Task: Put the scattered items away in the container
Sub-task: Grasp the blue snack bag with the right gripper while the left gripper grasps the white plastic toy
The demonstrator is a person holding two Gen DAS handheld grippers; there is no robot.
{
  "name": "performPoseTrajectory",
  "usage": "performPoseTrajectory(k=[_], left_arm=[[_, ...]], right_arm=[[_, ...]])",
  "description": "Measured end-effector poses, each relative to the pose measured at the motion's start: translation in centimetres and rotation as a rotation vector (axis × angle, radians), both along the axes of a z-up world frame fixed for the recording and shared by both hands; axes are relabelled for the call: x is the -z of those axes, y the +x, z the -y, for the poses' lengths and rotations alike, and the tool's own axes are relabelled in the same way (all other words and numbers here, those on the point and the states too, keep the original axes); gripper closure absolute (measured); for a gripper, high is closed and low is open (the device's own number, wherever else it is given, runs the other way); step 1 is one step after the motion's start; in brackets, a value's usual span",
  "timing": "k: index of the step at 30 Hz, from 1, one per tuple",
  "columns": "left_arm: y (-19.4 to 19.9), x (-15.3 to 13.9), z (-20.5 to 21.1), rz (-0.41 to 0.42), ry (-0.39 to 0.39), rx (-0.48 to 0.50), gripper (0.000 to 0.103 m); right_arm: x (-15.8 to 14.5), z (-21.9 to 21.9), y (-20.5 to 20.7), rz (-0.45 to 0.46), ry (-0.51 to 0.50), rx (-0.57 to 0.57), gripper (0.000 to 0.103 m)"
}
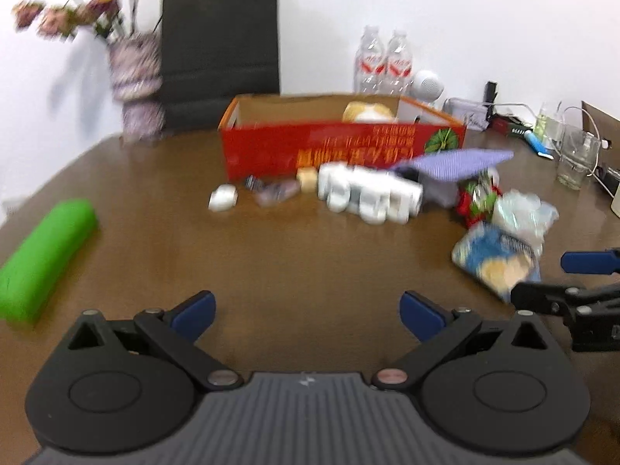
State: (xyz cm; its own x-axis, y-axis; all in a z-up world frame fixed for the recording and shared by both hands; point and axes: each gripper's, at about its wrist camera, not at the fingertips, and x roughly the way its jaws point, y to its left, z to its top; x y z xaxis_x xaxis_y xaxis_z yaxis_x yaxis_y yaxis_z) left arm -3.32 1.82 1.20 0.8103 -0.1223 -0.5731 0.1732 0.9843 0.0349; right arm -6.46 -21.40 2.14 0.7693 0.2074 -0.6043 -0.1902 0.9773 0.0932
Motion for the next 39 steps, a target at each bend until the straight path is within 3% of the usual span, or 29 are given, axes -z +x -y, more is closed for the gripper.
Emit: performPoseTrajectory(k=[1, 3, 5, 7, 10, 14, 17, 19, 21, 23, 25, 27, 28, 29, 31, 36, 39], left_arm=[[1.3, -0.4, 0.3, 0.000, -0.001, 0.010, 0.000], [4.0, -1.1, 1.1, -0.018, -0.032, 0.034, 0.000], [7.0, -1.7, 2.6, -0.041, -0.069, 0.066, 0.000], [9.7, -1.8, 4.2, -0.065, -0.072, 0.078, 0.000], [13.4, -1.2, 6.6, -0.089, -0.017, 0.021, 0.000], [16.4, 0.7, 8.4, -0.139, 0.036, -0.029, 0.001], [15.3, 1.4, 7.9, -0.158, 0.021, 0.036, 0.013], [13.6, 1.7, 7.4, -0.139, 0.062, 0.070, 0.015], [12.2, 2.1, 6.7, -0.125, 0.079, 0.077, 0.036], [11.4, 2.1, 5.8, -0.131, 0.040, 0.093, 0.050], [11.3, 1.9, 5.7, -0.129, 0.053, 0.111, 0.046], [11.7, 1.8, 6.0, -0.110, 0.080, 0.128, 0.014], [11.9, 1.8, 6.1, -0.086, 0.083, 0.137, 0.013], [12.1, 1.7, 6.1, -0.068, 0.082, 0.153, 0.016], [12.2, 1.5, 6.1, -0.056, 0.076, 0.191, 0.038], [10.5, 0.9, 5.6, -0.052, 0.069, 0.192, 0.047], [6.4, 1.0, 5.6, -0.024, 0.115, 0.152, 0.048]], right_arm=[[0.1, -0.1, 0.7, -0.018, 0.011, -0.015, 0.032], [0.7, -0.2, 2.1, -0.063, 0.028, -0.030, 0.069], [1.2, -0.1, 3.0, -0.069, 0.041, -0.006, 0.083], [1.3, 0.7, 3.5, -0.067, 0.084, 0.016, 0.086], [1.5, 2.1, 4.0, -0.073, 0.143, 0.032, 0.087], [1.8, 2.7, 4.1, -0.072, 0.155, 0.010, 0.087], [1.9, 2.7, 4.3, -0.068, 0.155, -0.007, 0.087], [1.9, 2.7, 4.3, -0.067, 0.154, -0.028, 0.087], [1.9, 2.5, 4.2, -0.064, 0.152, -0.051, 0.087], [1.7, 2.2, 4.0, -0.054, 0.150, -0.071, 0.087], [1.5, 1.8, 3.7, -0.038, 0.144, -0.096, 0.087], [1.3, 1.5, 3.5, -0.029, 0.140, -0.113, 0.083], [1.2, 1.3, 3.6, -0.028, 0.132, -0.115, 0.083], [1.2, 1.1, 3.8, -0.029, 0.123, -0.114, 0.083], [1.2, 1.0, 4.0, -0.030, 0.110, -0.113, 0.083], [1.2, 1.1, 4.2, -0.034, 0.121, -0.098, 0.088], [1.0, 1.0, 3.7, -0.023, 0.103, -0.093, 0.092]])
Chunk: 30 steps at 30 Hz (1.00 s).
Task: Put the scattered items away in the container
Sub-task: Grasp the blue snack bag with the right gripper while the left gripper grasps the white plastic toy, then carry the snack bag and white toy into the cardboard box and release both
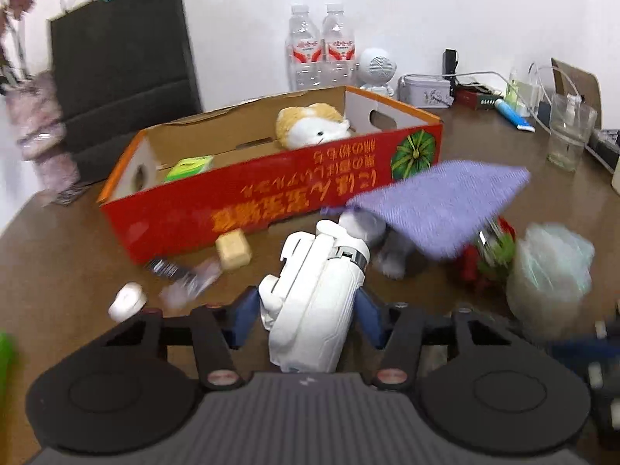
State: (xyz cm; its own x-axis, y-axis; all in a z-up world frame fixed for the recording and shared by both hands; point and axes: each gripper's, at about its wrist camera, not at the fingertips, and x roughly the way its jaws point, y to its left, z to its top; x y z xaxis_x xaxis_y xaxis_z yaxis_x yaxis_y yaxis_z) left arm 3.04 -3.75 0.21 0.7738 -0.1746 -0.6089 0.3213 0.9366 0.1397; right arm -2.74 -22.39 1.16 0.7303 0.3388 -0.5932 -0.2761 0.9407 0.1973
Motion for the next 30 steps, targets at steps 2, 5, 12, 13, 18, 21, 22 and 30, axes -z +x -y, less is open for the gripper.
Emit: performPoseTrajectory(k=[2, 5, 12, 13, 18, 21, 22, 30], left_arm=[[-3.5, 0.0, -0.7, 0.003, -0.009, -0.038, 0.047], [-6.9, -0.3, -2.1, -0.012, -0.078, -0.050, 0.045], [-5.6, -0.4, -2.6, -0.022, -0.090, 0.010, 0.025], [-5.3, 0.0, -2.7, -0.055, -0.102, 0.015, 0.027], [-5.4, 1.0, -3.3, -0.101, -0.136, 0.007, 0.047], [-5.7, 0.9, -4.3, -0.096, -0.172, -0.028, 0.048], [-5.9, 0.8, -4.7, -0.090, -0.181, -0.040, 0.048], [-7.9, -2.8, -8.6, 0.016, -0.239, -0.127, 0.048]], right_arm=[[-0.3, -0.2, -0.7, 0.023, -0.022, -0.003, 0.092], [-0.5, -0.6, -1.5, 0.031, -0.057, -0.027, 0.092], [-0.7, -2.5, -1.3, 0.060, -0.104, -0.061, 0.078], [-0.7, -2.8, -1.3, 0.064, -0.106, -0.066, 0.076], [-0.4, -4.0, -0.8, 0.054, -0.149, -0.078, 0.048], [0.0, -3.8, 0.5, 0.015, -0.110, -0.092, 0.044], [0.1, -3.9, 1.0, 0.006, -0.108, -0.084, 0.044], [-0.6, -3.6, 1.4, -0.011, -0.055, -0.082, 0.098]])
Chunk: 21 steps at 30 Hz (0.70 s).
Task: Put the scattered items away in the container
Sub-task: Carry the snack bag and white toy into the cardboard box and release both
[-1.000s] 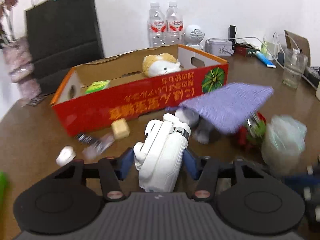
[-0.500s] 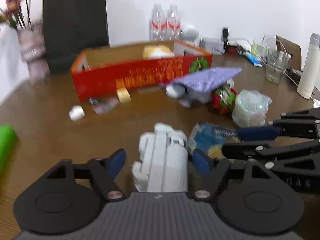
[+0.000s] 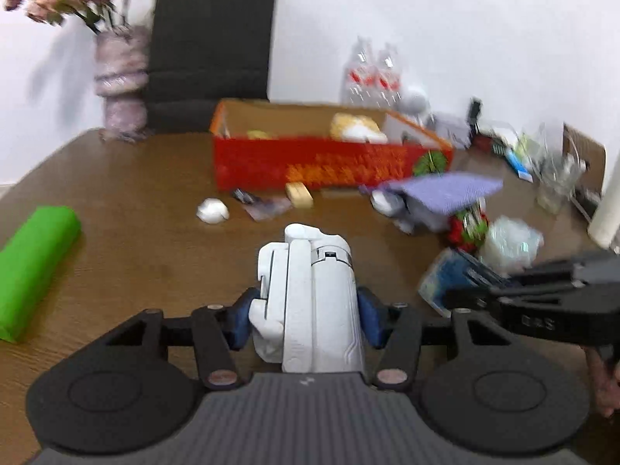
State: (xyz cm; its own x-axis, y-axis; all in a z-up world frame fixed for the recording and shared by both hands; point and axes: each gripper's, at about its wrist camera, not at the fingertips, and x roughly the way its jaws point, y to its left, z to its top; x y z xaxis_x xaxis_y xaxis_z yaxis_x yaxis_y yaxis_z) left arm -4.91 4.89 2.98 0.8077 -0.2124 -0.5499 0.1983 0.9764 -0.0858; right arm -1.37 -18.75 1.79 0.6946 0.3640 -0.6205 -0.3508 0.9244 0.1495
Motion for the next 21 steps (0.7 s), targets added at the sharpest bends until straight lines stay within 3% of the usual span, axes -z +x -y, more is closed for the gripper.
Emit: performPoseTrajectory(k=[4, 7, 10, 13, 16, 19, 21], left_arm=[[0.7, -4.0, -1.9, 0.077, -0.085, 0.010, 0.048], [3.1, -7.8, -2.4, 0.110, -0.139, 0.045, 0.048], [7.6, -11.8, -1.3, 0.125, -0.171, 0.080, 0.048], [13.8, -13.7, 0.6, 0.091, -0.199, 0.059, 0.048], [20.8, -12.1, 3.3, 0.001, -0.203, 0.017, 0.048], [27.0, -8.0, 6.2, -0.124, -0.171, -0.044, 0.048], [29.7, -4.9, 8.2, -0.185, -0.110, -0.057, 0.048]], right_arm=[[-6.3, 3.2, -2.9, 0.148, 0.198, 0.042, 0.098], [-11.4, 6.1, -3.0, 0.241, 0.277, 0.097, 0.098], [-16.1, 8.2, -0.8, 0.289, 0.306, 0.124, 0.097], [-19.2, 9.3, 5.3, 0.265, 0.302, 0.156, 0.097], [-18.6, 9.4, 14.3, 0.144, 0.244, 0.241, 0.097], [-14.5, 8.6, 22.3, -0.035, 0.179, 0.316, 0.097], [-11.4, 7.3, 25.6, -0.105, 0.101, 0.328, 0.097]])
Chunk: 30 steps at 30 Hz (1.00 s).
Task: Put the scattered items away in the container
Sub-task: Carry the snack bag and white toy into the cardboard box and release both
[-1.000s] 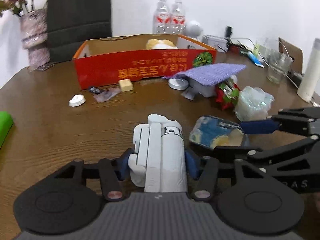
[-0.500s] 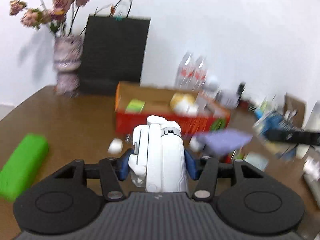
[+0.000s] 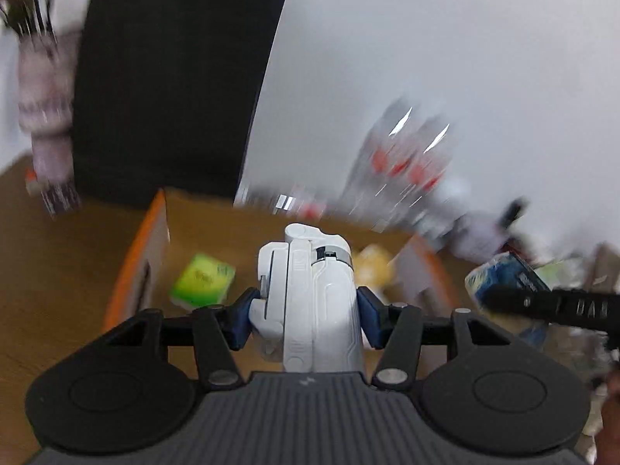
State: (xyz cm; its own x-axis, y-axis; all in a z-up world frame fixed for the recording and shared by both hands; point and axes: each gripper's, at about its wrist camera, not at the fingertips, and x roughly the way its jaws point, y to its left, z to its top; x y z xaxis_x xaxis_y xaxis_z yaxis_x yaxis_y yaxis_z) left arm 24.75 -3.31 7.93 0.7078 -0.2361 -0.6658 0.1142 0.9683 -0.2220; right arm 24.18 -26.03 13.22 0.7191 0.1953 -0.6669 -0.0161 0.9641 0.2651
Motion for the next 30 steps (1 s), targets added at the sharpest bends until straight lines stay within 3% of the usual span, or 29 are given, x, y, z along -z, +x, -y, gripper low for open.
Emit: performPoseTrajectory(k=[4, 7, 9, 11, 13, 15, 17, 22, 26, 30], left_arm=[[3.3, 3.7, 2.0, -0.038, 0.044, -0.003, 0.048], [5.3, 4.3, 2.3, -0.046, 0.070, -0.003, 0.046], [5.8, 3.7, 2.4, -0.003, 0.096, 0.021, 0.033], [5.6, 2.5, 2.0, 0.042, 0.117, 0.024, 0.022], [5.3, 1.2, 1.4, 0.066, 0.127, 0.026, 0.019], [5.2, 0.3, 0.8, 0.039, 0.138, 0.008, 0.005], [5.3, -0.4, -0.1, -0.022, 0.151, -0.035, 0.000], [4.3, -1.4, -2.1, -0.189, 0.181, -0.065, 0.000], [1.7, -3.2, -3.2, -0.195, 0.202, -0.090, 0.000], [-1.3, -4.6, -3.4, -0.158, 0.257, -0.090, 0.000]], right_arm=[[3.6, -1.2, 3.8, -0.044, -0.117, -0.012, 0.096], [4.9, -1.8, 6.3, -0.047, -0.192, -0.008, 0.084], [5.4, -1.6, 7.4, -0.036, -0.178, -0.009, 0.061], [5.6, -0.8, 7.9, -0.021, -0.131, -0.002, 0.057], [5.3, -0.2, 7.9, -0.018, -0.089, -0.012, 0.057], [4.7, -0.1, 7.6, -0.030, -0.076, -0.017, 0.057], [4.2, -0.4, 7.1, -0.065, -0.079, -0.036, 0.054], [3.2, -1.4, 5.2, -0.164, -0.108, -0.069, 0.033], [3.1, -1.6, 3.0, -0.216, -0.088, -0.073, 0.030], [1.3, -2.0, 0.0, -0.196, -0.093, -0.076, 0.027]])
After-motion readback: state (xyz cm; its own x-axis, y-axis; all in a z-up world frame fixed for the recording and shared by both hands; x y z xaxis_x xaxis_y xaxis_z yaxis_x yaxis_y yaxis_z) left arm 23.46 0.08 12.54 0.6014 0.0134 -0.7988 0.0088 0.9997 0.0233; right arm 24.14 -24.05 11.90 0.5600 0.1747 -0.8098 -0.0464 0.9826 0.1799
